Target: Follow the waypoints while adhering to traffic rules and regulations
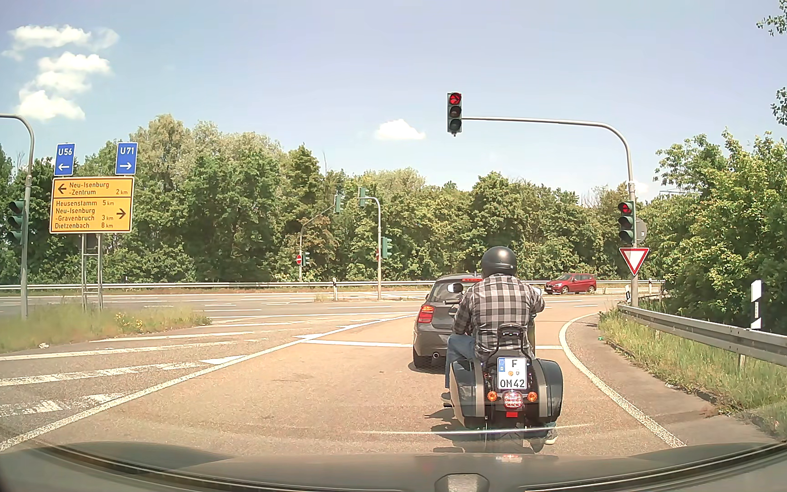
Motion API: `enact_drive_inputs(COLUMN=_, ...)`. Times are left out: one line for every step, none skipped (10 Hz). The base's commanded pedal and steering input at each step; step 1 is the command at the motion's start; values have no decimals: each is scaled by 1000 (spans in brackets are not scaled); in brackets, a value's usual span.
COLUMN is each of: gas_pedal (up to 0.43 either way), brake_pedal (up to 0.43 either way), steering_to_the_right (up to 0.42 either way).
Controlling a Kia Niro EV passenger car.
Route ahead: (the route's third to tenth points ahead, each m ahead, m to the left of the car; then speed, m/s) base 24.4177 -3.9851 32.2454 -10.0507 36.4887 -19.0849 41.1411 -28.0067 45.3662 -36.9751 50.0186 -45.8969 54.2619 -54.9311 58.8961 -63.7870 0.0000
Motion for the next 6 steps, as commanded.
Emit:
enact_drive_inputs(gas_pedal=0, brake_pedal=372, steering_to_the_right=30)
enact_drive_inputs(gas_pedal=0, brake_pedal=372, steering_to_the_right=30)
enact_drive_inputs(gas_pedal=0, brake_pedal=372, steering_to_the_right=30)
enact_drive_inputs(gas_pedal=0, brake_pedal=372, steering_to_the_right=30)
enact_drive_inputs(gas_pedal=0, brake_pedal=372, steering_to_the_right=30)
enact_drive_inputs(gas_pedal=0, brake_pedal=372, steering_to_the_right=30)
